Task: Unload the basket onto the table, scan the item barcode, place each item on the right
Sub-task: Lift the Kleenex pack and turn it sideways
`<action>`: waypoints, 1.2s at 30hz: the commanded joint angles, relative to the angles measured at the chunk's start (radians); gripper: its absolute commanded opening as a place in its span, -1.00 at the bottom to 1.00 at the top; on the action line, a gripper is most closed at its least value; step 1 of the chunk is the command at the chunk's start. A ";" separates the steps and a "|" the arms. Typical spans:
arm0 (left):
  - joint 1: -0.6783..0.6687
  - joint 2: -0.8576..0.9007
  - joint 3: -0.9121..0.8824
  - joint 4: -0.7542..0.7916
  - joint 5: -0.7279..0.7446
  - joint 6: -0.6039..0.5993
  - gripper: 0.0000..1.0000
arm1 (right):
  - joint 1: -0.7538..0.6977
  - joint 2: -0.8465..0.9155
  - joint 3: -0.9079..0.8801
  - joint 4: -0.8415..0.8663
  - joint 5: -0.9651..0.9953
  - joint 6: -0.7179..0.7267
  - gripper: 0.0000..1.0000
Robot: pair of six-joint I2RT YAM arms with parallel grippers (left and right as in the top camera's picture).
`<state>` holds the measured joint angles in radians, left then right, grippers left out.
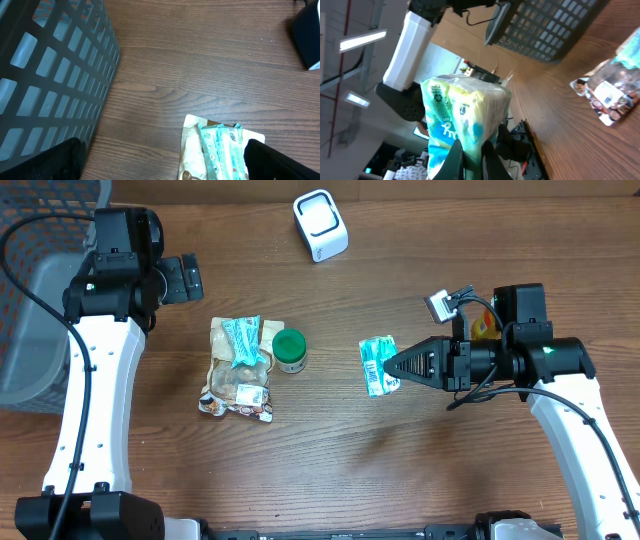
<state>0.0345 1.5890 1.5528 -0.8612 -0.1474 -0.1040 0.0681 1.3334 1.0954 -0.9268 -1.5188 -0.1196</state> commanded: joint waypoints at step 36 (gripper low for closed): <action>-0.002 0.001 0.007 0.001 -0.010 0.007 0.99 | 0.288 0.032 0.017 0.043 1.233 0.323 -0.93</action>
<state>0.0345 1.5890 1.5528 -0.8612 -0.1474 -0.1040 0.2886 1.3422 1.0954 -0.8932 -0.5850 0.1440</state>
